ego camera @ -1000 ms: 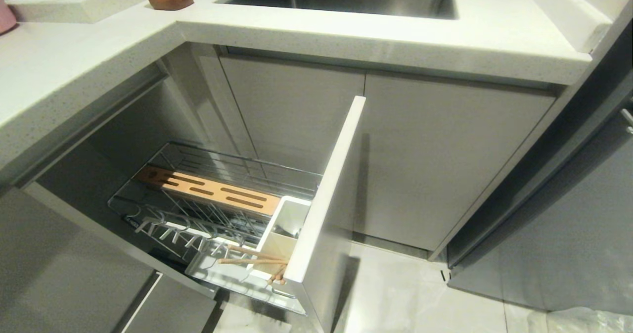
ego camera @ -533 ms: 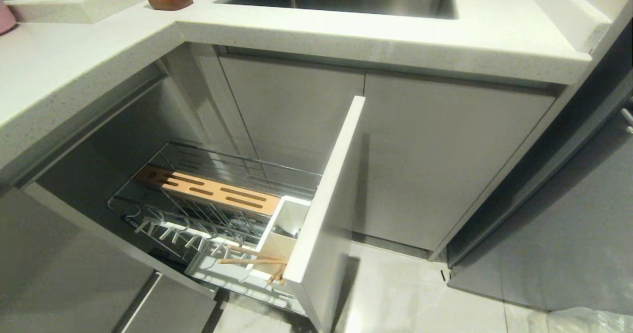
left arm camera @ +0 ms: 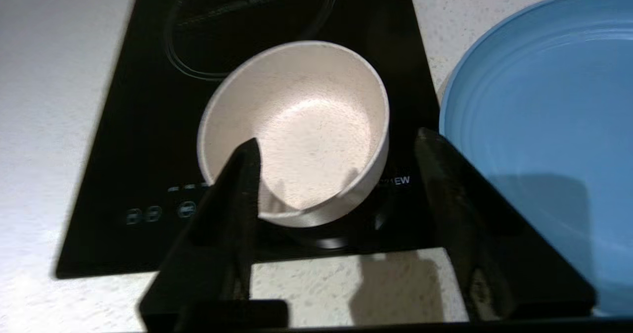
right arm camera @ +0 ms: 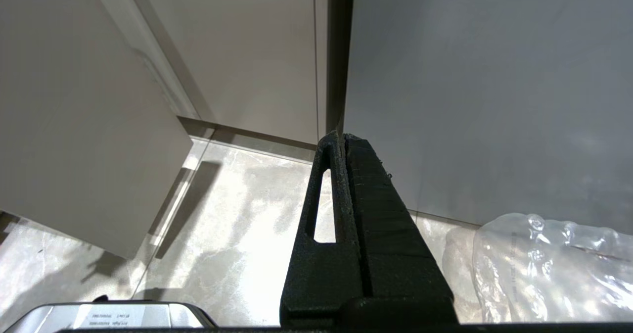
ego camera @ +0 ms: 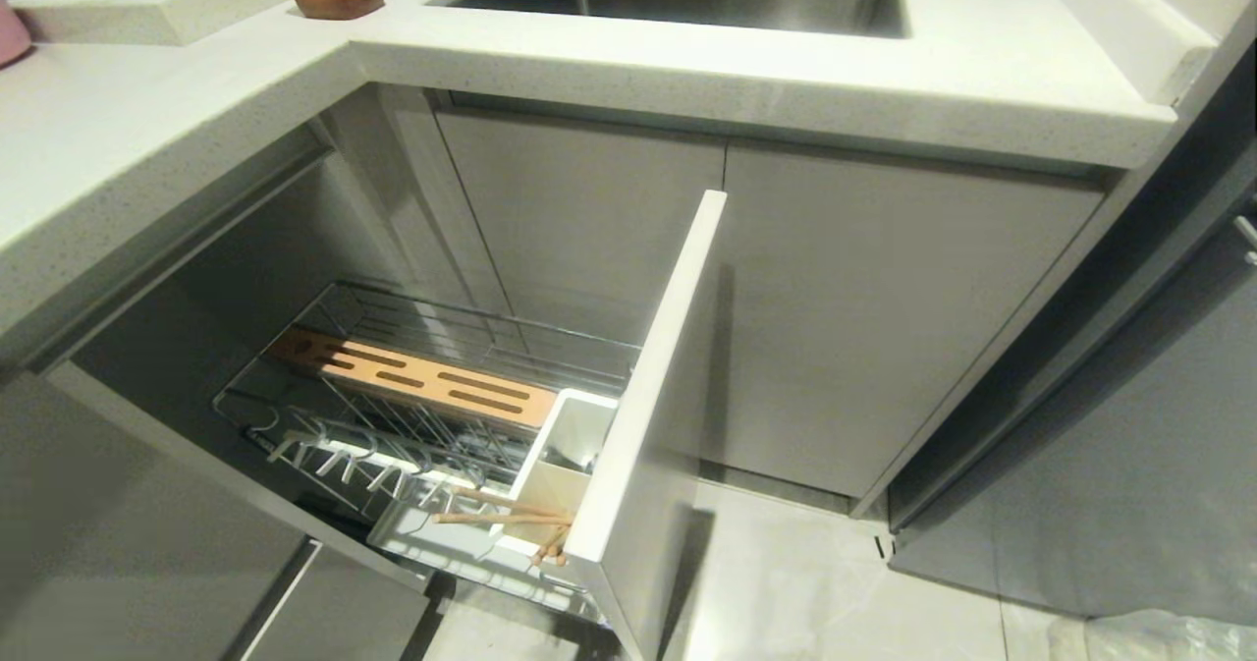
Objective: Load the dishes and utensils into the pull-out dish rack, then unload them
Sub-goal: Pick up the bowl and place it in the cupboard
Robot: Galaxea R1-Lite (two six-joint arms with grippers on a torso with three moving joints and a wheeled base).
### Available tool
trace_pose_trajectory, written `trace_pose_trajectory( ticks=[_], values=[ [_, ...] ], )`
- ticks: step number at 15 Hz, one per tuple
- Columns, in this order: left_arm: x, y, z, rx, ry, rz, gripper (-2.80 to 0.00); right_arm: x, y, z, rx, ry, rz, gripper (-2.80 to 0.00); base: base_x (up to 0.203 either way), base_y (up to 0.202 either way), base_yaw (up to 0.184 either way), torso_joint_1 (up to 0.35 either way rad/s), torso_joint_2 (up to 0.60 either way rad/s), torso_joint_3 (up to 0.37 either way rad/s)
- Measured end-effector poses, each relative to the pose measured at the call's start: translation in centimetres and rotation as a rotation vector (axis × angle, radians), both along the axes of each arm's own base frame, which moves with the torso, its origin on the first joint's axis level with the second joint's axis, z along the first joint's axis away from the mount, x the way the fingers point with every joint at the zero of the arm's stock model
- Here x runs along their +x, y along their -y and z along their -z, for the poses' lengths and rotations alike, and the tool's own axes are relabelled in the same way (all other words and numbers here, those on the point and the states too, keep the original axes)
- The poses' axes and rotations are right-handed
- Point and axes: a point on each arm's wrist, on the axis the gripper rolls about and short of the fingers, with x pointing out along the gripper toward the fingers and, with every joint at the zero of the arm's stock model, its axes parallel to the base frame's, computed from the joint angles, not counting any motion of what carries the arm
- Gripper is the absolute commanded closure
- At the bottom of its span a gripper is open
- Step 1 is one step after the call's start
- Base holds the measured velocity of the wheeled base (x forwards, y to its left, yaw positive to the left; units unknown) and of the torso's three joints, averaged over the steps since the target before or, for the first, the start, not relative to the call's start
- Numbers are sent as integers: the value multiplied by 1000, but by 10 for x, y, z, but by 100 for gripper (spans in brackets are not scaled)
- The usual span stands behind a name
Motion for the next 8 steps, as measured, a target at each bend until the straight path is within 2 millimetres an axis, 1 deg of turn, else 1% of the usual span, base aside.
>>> trace_pose_trajectory(
  ticks=[8],
  values=[
    [12,-43,16,-168,133,87,-280,0,0,0,0,0,0,0,0,0,0,0,0,0]
  ],
)
